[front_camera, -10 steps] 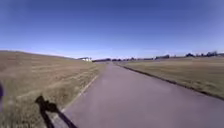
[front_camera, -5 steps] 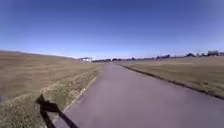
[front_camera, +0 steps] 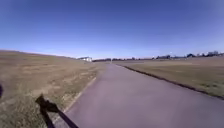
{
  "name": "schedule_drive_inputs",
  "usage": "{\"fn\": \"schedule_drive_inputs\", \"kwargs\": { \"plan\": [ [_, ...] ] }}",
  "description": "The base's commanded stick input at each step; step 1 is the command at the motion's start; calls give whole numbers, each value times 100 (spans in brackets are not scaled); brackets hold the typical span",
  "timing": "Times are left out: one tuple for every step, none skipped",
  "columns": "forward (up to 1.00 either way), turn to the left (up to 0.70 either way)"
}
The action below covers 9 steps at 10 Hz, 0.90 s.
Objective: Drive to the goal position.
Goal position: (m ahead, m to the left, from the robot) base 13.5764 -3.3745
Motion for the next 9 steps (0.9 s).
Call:
{"fn": "schedule_drive_inputs", "kwargs": {
  "plan": [
    [70, 0],
    [70, -26],
    [70, -34],
    [70, -35],
    [70, -35],
    [70, -15],
    [70, 0],
    [70, 0],
    [70, 0]
  ]
}}
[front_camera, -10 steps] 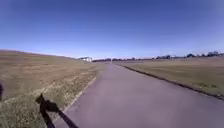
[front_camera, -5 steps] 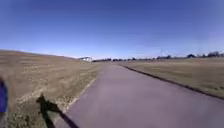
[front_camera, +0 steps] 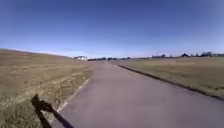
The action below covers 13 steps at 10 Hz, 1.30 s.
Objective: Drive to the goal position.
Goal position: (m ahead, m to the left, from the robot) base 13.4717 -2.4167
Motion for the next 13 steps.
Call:
{"fn": "schedule_drive_inputs", "kwargs": {
  "plan": [
    [70, 0],
    [70, 0],
    [70, 0],
    [70, 0],
    [70, 0],
    [70, 0],
    [70, 0],
    [70, 0],
    [70, 0],
    [70, 0],
    [70, 0],
    [70, 0],
    [70, 0]
  ]
}}
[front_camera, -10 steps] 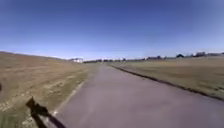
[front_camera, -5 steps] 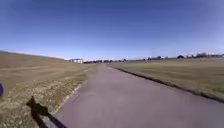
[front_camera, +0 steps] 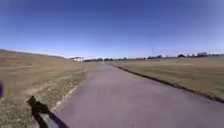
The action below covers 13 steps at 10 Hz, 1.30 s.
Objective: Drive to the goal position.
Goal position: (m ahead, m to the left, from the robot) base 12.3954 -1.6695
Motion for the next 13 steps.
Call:
{"fn": "schedule_drive_inputs", "kwargs": {
  "plan": [
    [70, 0],
    [70, 0],
    [70, 0],
    [70, 0],
    [70, 0],
    [70, 0],
    [70, 0],
    [70, 0],
    [70, 0],
    [70, 0],
    [70, 0],
    [70, 0],
    [70, 0]
  ]
}}
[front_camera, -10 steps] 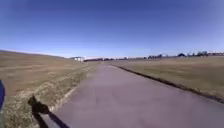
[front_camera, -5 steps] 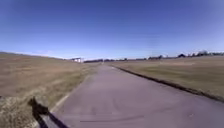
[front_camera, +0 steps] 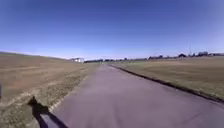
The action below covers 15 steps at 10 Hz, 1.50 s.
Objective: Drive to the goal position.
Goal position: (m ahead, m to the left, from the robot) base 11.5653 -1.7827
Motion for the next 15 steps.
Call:
{"fn": "schedule_drive_inputs", "kwargs": {
  "plan": [
    [70, 0],
    [70, 0],
    [70, 0],
    [70, 0],
    [70, 0],
    [70, 0],
    [70, 0],
    [70, 0],
    [70, 0],
    [70, 0],
    [70, 0],
    [70, 0],
    [70, 0],
    [70, 0],
    [70, 0]
  ]
}}
